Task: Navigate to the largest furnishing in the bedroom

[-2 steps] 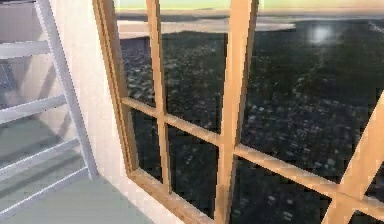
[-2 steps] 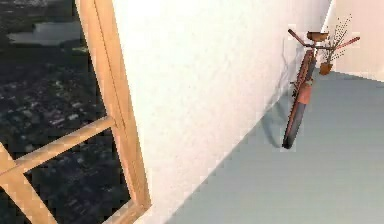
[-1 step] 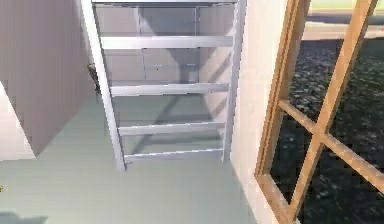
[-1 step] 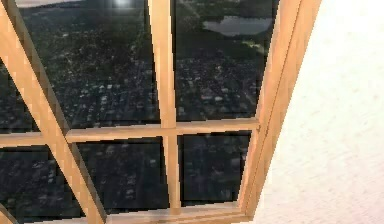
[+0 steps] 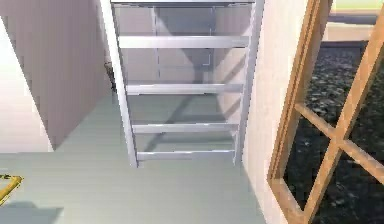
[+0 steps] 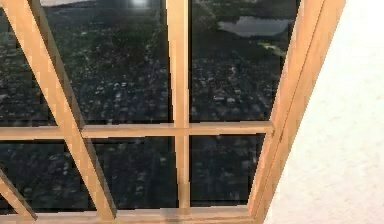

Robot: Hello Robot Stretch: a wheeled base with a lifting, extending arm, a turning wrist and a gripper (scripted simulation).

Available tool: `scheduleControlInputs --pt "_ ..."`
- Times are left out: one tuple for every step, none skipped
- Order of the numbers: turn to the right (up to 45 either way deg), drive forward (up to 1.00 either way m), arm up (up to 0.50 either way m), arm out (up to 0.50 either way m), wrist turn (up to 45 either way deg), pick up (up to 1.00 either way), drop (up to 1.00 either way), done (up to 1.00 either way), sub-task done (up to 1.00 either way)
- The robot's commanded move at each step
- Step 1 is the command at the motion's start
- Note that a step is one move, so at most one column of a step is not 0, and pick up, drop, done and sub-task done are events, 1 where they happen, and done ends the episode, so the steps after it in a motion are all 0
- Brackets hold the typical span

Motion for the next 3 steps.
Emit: scheduleControlInputs --pt "0.0 0.75 0.00 0.00 0.0 0.00 0.00 0.00 0.00" --pt "-45.0 0.00 0.00 0.00 0.0 0.00 0.00 0.00 0.00" --pt "-33.0 0.00 0.00 0.00 0.0 0.00 0.00 0.00 0.00"
